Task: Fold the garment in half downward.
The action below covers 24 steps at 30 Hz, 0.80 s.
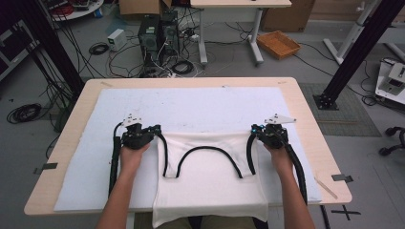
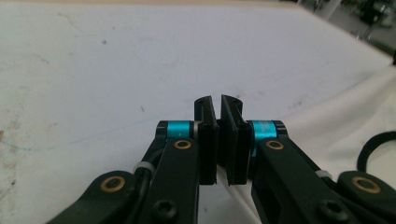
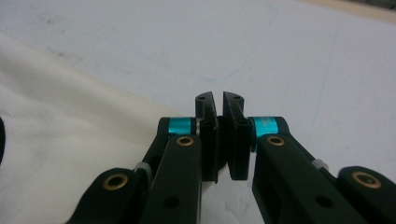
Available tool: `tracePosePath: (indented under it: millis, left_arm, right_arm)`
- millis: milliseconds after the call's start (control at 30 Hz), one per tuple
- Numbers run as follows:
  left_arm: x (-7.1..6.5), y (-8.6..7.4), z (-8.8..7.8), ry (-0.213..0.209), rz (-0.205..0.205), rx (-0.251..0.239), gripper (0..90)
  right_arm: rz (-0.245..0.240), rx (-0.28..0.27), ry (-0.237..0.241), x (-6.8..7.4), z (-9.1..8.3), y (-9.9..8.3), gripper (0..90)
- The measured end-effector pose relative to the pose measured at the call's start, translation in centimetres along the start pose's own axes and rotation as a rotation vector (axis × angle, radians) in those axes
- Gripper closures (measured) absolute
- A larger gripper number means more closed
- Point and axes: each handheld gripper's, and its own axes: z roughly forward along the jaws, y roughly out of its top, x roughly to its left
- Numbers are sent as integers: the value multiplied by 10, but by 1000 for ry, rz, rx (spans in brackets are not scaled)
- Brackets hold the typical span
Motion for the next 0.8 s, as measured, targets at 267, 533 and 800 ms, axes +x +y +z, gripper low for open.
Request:
tracePosePath:
  millis: [267, 533, 800]
  left_arm:
    - [-3, 6, -20, -67, 12, -92, 849]
    - [-20, 3, -51, -191, 62, -138, 846]
    - [-27, -22, -84, -273, 77, -79, 845]
  right_arm:
    - [-15, -81, -4, 4, -18, 4, 856]
    - [-57, -179, 112, 13, -55, 7, 854]
    - [-111, -202, 252, 17, -87, -14, 851]
